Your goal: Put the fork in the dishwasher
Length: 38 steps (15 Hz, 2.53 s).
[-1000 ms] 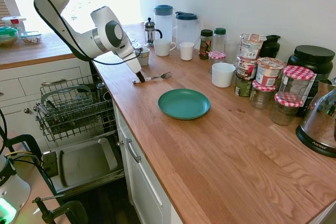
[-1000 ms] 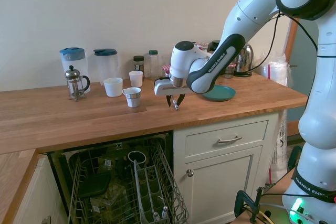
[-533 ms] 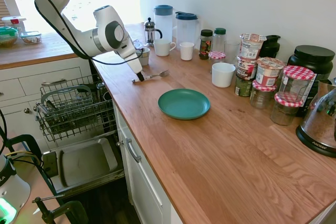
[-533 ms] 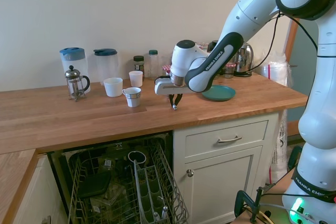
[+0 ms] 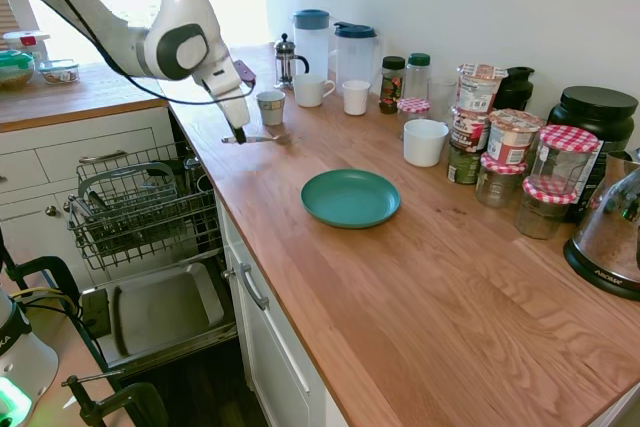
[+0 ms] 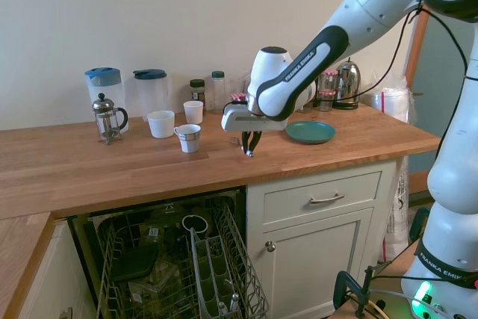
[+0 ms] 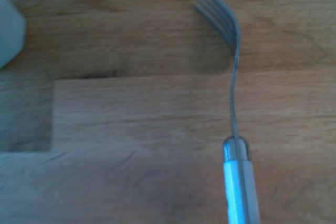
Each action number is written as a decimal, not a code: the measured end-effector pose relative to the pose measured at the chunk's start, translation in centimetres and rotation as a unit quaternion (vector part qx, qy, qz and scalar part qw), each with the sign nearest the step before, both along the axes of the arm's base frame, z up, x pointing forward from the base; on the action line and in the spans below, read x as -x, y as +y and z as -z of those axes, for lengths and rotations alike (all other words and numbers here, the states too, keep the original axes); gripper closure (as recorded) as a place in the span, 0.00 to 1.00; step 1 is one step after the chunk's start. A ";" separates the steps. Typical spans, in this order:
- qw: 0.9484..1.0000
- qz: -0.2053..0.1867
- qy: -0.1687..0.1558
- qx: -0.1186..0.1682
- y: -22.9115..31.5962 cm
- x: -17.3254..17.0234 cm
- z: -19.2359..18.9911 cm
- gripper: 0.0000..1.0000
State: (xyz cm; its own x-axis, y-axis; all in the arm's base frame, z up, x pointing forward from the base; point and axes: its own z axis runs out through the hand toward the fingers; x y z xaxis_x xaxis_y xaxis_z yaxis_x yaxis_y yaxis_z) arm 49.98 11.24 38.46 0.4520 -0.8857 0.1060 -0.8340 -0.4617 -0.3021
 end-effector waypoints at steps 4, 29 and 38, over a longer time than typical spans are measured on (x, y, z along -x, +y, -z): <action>0.998 -0.043 0.043 0.004 2.6 5.8 -5.0 1.00; 0.940 -0.216 0.240 0.109 25.5 13.6 5.3 1.00; 0.946 -0.148 0.243 0.155 27.8 12.4 8.3 1.00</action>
